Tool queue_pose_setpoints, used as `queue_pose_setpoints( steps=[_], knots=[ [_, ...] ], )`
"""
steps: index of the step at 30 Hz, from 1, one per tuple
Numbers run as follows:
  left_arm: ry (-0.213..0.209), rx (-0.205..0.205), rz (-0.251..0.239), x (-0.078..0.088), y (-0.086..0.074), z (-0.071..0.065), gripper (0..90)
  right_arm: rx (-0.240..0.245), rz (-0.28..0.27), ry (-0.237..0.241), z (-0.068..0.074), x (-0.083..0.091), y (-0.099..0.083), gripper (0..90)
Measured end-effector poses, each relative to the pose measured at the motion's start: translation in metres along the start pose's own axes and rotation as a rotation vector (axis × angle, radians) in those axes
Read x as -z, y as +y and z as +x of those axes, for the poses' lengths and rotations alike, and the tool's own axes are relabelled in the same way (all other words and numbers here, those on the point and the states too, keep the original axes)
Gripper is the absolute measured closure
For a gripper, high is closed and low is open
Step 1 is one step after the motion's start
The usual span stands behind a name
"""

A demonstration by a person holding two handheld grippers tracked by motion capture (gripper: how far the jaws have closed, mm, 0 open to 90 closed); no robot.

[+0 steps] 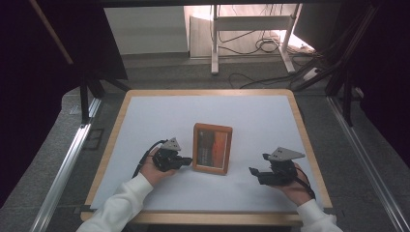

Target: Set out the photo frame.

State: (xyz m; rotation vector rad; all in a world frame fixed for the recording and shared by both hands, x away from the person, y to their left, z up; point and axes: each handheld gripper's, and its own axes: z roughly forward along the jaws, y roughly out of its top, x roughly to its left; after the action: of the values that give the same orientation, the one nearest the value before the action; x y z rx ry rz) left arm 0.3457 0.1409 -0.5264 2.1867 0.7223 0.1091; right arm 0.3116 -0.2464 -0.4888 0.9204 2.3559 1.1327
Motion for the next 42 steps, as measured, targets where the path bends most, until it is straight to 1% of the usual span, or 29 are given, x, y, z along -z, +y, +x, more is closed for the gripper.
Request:
queue_pose_setpoints(
  steps=[2,5,9,15,19,21,22,23,27,31,32,33,34,36,37,38,39,42],
  knots=[
    [-0.006,-0.006,0.006,0.000,0.000,-0.001,89.9,-0.001,-0.001,0.001,0.000,0.000,0.000,25.6],
    [-0.011,-0.001,0.005,-0.001,0.000,-0.002,89.9,-0.001,0.001,0.000,-0.001,-0.001,-0.001,25.6],
    [-0.017,-0.004,0.008,-0.001,0.000,-0.003,89.9,-0.001,0.005,0.002,-0.001,-0.001,-0.002,25.5],
    [-0.020,-0.003,0.011,-0.002,0.000,-0.004,89.8,-0.005,0.005,0.006,-0.004,-0.001,-0.003,25.5],
    [-0.019,-0.001,0.019,-0.003,-0.001,-0.004,89.8,-0.013,0.001,-0.001,-0.006,0.000,-0.005,25.5],
    [-0.021,0.007,0.016,-0.003,-0.001,-0.004,89.7,-0.017,0.001,-0.003,-0.007,0.001,-0.005,25.4],
    [-0.019,0.004,0.016,-0.003,-0.001,-0.003,89.8,-0.017,-0.001,-0.003,-0.008,0.001,-0.006,25.4],
    [-0.013,0.002,0.013,-0.002,-0.001,-0.003,89.8,-0.016,-0.001,-0.005,-0.008,0.001,-0.006,25.4],
    [0.018,0.016,-0.012,0.007,-0.003,-0.001,89.8,-0.015,0.002,-0.009,-0.007,0.002,-0.008,25.2],
    [0.069,0.037,-0.038,0.025,-0.010,0.001,89.4,-0.023,0.000,-0.019,-0.008,0.003,-0.010,25.0],
    [0.086,0.051,-0.055,0.031,-0.013,0.002,86.7,-0.027,0.000,-0.024,-0.009,0.004,-0.010,25.0],
    [0.099,0.064,-0.068,0.034,-0.015,0.002,82.2,-0.034,-0.004,-0.030,-0.011,0.005,-0.012,25.0],
    [0.126,0.076,-0.078,0.039,-0.018,0.002,77.2,-0.042,-0.005,-0.034,-0.012,0.005,-0.013,25.0],
    [0.161,0.098,-0.085,0.045,-0.023,0.002,67.1,-0.063,-0.007,-0.039,-0.018,0.005,-0.017,24.9],
    [0.176,0.113,-0.085,0.048,-0.026,0.001,60.5,-0.076,-0.008,-0.039,-0.019,0.005,-0.019,24.9],
    [0.180,0.121,-0.086,0.049,-0.028,0.001,54.8,-0.092,-0.013,-0.040,-0.022,0.004,-0.021,24.9],
    [0.185,0.125,-0.088,0.051,-0.030,0.000,51.6,-0.102,-0.017,-0.039,-0.024,0.004,-0.022,24.7],
    [0.200,0.136,-0.092,0.055,-0.034,-0.001,44.5,-0.140,-0.029,-0.031,-0.029,0.003,-0.023,24.5]
  ],
)
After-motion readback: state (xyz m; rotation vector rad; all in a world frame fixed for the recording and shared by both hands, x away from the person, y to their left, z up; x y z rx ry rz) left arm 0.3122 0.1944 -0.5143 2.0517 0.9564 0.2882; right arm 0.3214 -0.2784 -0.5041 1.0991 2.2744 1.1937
